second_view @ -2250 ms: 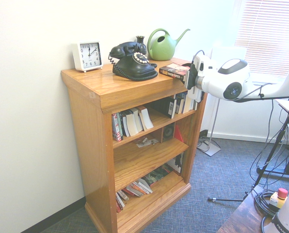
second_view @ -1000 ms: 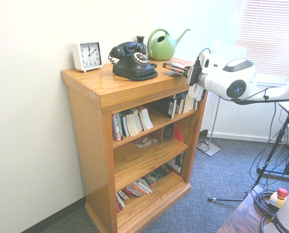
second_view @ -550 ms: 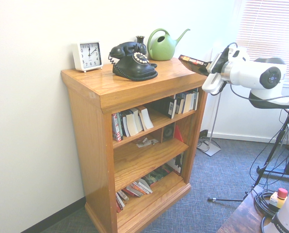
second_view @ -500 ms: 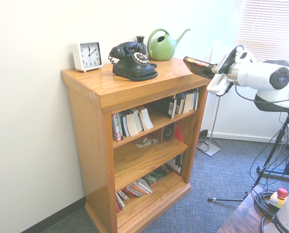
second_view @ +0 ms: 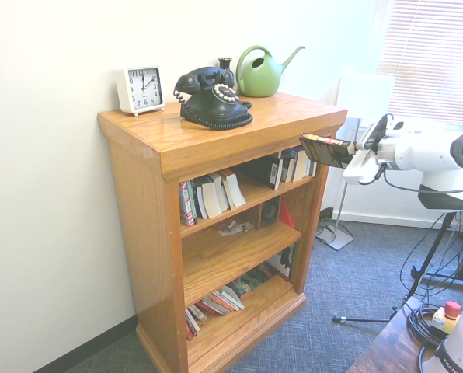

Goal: Organize the shelf

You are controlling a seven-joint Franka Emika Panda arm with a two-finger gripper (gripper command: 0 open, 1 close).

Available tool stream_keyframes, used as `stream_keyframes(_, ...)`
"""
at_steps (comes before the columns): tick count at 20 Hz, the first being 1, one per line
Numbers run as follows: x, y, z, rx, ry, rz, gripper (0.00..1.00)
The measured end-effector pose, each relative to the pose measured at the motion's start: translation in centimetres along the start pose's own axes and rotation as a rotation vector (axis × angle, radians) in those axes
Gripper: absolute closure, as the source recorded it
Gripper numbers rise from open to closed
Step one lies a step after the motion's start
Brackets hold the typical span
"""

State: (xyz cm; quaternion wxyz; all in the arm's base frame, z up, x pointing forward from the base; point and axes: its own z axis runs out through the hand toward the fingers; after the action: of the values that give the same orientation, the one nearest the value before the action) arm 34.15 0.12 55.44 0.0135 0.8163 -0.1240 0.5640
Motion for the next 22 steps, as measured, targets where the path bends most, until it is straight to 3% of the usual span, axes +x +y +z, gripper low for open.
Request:
stream_keyframes(9, -6.0, -0.8, 5.1, 0.031, -0.173, 0.029, 1.0)
stream_keyframes(22, -9.4, -4.0, 15.7, 0.047, -0.245, -0.005, 1.0)
